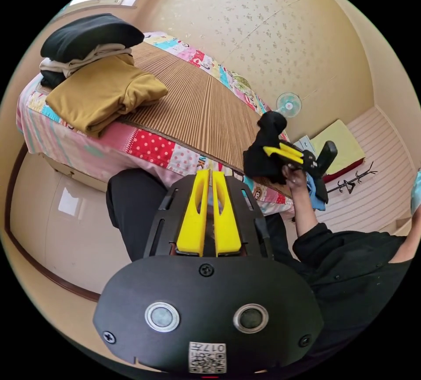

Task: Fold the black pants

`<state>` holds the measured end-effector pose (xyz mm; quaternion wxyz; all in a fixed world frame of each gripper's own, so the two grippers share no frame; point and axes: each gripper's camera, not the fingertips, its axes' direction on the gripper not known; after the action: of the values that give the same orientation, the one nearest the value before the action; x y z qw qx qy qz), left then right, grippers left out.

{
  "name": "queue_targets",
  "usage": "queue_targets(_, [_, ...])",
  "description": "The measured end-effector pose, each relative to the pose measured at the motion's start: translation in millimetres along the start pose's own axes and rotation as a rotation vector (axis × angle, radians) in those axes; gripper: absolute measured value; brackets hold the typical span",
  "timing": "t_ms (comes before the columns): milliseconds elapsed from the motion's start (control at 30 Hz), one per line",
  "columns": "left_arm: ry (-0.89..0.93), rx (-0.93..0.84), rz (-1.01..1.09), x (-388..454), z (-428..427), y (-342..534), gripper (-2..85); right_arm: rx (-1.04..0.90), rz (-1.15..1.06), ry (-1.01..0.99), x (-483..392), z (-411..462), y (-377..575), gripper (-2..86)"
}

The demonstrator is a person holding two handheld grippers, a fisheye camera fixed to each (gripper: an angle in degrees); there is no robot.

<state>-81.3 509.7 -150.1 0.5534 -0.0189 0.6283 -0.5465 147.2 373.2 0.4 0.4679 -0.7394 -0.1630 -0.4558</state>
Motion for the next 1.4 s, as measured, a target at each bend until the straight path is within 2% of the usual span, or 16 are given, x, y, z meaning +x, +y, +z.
queue_targets(167, [0.044, -0.004, 0.055, 16, 17, -5, 4.6, -0.06, -0.019, -0.158, -89, 35, 27, 3.3])
queue_targets(300, [0.168, -0.054, 0.145, 47, 60, -29, 9.2, -0.104, 0.053, -0.195, -109, 25, 59, 3.9])
queue_targets(367, [0.274, -0.122, 0.233, 89, 105, -51, 12.0, -0.105, 0.115, -0.202, -109, 10, 81, 4.3])
queue_targets(500, [0.343, -0.234, 0.427, 179, 177, -81, 12.5, -0.117, 0.211, -0.245, -94, -3, 105, 5.2])
queue_targets(567, [0.369, -0.331, 0.565, 239, 231, -93, 13.7, -0.117, 0.326, -0.265, -78, 1, 114, 6.0])
queue_targets(600, [0.349, -0.35, 0.6, 252, 247, -92, 13.8, -0.115, 0.353, -0.274, -74, 2, 116, 6.3])
queue_targets(700, [0.005, -0.468, 0.695, 286, 337, -70, 12.7, -0.099, 0.402, -0.286, -60, -2, 120, 7.0])
queue_targets(733, [-0.126, -0.475, 0.756, 290, 362, -52, 11.2, -0.103, 0.39, -0.267, -57, -7, 120, 7.3])
queue_targets(767, [-0.183, -0.393, 0.815, 291, 367, -34, 10.1, -0.12, 0.382, -0.235, -53, -12, 121, 7.7])
queue_targets(900, [-0.166, -0.265, 0.732, 275, 350, -5, 6.1, -0.187, 0.412, -0.201, -30, -24, 133, 9.6])
queue_targets(1000, [-0.058, -0.298, 0.578, 243, 336, -2, 3.4, -0.06, 0.475, -0.226, 1, -52, 157, 6.7])
queue_targets(1067, [-0.032, -0.351, 0.548, 224, 330, 7, 2.1, 0.232, 0.564, -0.294, 42, -91, 189, 5.5])
queue_targets(1100, [-0.047, -0.361, 0.565, 223, 328, 12, 1.9, 0.314, 0.599, -0.31, 54, -100, 198, 6.0])
queue_targets(1167, [-0.161, -0.403, 0.609, 221, 325, 34, 1.5, 0.542, 0.701, -0.346, 108, -118, 233, 8.7])
queue_targets(1300, [-0.254, -0.456, 0.577, 202, 327, 59, 1.5, 0.582, 0.786, -0.341, 195, -116, 253, 13.0])
queue_targets(1400, [-0.205, -0.502, 0.459, 174, 330, 62, 1.7, 0.526, 1.028, -0.163, 264, -114, 269, 13.9])
